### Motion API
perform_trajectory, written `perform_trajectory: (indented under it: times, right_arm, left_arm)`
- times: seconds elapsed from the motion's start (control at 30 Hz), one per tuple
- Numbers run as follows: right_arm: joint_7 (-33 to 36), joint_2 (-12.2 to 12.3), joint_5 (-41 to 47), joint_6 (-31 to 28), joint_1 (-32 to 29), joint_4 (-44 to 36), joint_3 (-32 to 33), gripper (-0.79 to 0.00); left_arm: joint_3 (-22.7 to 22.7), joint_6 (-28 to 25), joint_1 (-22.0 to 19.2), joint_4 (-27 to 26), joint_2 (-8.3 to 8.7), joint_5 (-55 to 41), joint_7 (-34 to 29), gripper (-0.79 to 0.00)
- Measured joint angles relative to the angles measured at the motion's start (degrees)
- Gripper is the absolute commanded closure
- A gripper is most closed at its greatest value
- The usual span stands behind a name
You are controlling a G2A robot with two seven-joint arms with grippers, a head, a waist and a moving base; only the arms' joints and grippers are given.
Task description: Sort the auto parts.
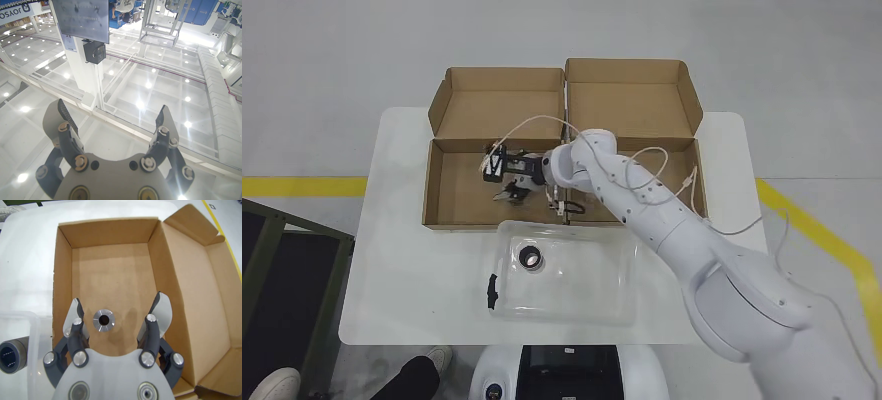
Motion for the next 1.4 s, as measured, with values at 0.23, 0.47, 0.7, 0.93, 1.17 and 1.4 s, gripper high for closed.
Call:
perform_trajectory:
  times: [0.23,0.47,0.7,0.93,1.17,1.4]
  right_arm:
    - [3.3,4.4,-2.5,-0.6,-4.0,-13.1,4.6,-0.656]
    - [14.1,10.9,-4.3,-1.5,-15.0,-34.1,13.3,-0.708]
    - [23.6,16.2,-4.5,-5.1,-27.6,-51.8,23.6,-0.785]
    - [28.2,19.0,-5.1,-8.2,-36.2,-61.3,29.0,-0.785]
    - [29.3,20.5,-6.2,-10.4,-41.1,-65.1,30.9,-0.785]
    - [29.2,21.4,-7.3,-11.5,-44.5,-66.2,30.1,-0.785]
  left_arm:
    - [0.0,0.0,0.0,0.0,0.00,0.0,0.0,-0.785]
    - [0.0,0.0,0.0,0.0,0.00,0.0,0.0,-0.785]
    - [0.0,0.0,0.0,0.0,0.00,0.0,0.0,-0.785]
    - [0.0,0.0,0.0,0.0,0.00,0.0,0.0,-0.785]
    - [0.0,0.0,0.0,0.0,0.00,0.0,0.0,-0.785]
    - [0.0,0.0,0.0,0.0,0.00,0.0,0.0,-0.785]
